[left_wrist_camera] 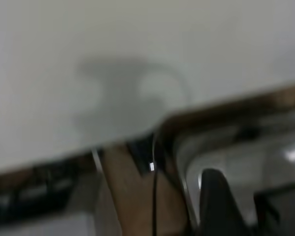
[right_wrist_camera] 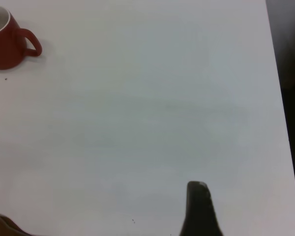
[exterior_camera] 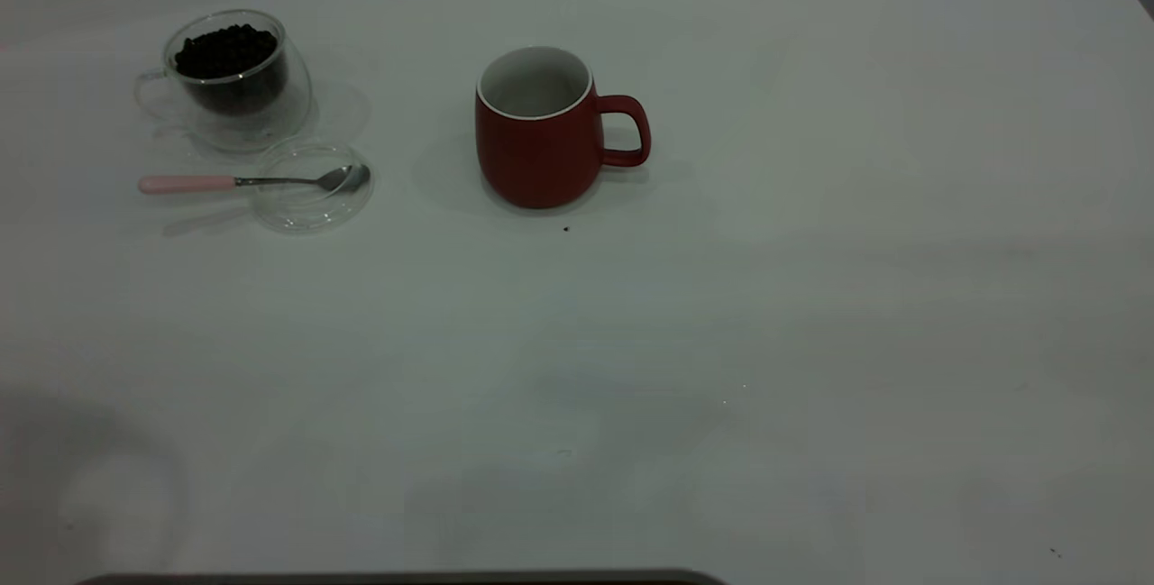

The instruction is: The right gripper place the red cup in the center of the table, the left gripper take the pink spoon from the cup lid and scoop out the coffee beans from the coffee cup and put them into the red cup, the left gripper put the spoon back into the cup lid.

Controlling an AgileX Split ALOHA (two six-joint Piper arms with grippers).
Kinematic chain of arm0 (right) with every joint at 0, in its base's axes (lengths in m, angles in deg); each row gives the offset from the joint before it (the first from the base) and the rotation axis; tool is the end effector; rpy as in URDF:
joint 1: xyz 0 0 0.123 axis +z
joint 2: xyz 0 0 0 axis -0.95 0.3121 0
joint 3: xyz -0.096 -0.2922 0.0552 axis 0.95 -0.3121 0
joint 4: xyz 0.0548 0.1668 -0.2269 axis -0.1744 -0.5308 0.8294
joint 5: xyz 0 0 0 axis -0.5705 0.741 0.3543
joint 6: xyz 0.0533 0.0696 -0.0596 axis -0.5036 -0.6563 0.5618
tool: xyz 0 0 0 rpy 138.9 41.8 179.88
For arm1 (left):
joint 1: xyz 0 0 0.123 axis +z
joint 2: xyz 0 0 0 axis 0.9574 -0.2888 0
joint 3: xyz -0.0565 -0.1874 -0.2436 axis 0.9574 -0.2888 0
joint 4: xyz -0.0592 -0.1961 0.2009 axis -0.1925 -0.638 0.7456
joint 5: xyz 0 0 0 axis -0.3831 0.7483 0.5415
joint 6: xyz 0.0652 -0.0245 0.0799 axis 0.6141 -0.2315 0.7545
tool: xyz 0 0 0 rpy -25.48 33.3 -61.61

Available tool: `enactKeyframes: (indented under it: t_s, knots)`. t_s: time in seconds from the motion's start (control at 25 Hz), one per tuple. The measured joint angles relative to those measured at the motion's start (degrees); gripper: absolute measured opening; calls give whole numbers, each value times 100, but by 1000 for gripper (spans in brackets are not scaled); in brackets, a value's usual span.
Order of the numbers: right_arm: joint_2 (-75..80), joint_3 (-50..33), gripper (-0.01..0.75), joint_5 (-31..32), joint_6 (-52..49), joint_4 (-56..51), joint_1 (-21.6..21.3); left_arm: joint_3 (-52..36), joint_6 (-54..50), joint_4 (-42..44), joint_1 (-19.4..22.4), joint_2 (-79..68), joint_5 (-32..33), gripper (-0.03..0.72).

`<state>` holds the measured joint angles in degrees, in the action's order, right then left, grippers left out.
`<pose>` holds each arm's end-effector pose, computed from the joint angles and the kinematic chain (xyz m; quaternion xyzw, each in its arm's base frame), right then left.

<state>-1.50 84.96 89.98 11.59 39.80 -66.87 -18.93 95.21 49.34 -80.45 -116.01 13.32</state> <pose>0.0162 0.0007 0.2720 -0.0427 0.8819 0.0138 0.4694 0.1871 -0.0324 0.3094 0.1070 0.9783 -0.0437 0.1717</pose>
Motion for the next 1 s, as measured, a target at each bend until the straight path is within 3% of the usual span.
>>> enactKeyframes:
  t_s: [0.2, 0.36, 0.8, 1.0]
  knots:
    - [0, 0, 558, 0, 0, 0, 0, -1405, -40, 148, 0, 1006, -53, 465]
    - [0, 0, 558, 0, 0, 0, 0, -1991, -115, 148, 0, 1883, -150, 465]
    - [0, 0, 558, 0, 0, 0, 0, -2153, -194, 148, 0, 4683, -289, 465]
    - [0, 0, 558, 0, 0, 0, 0, -2153, -194, 148, 281, 5803, -193, 465]
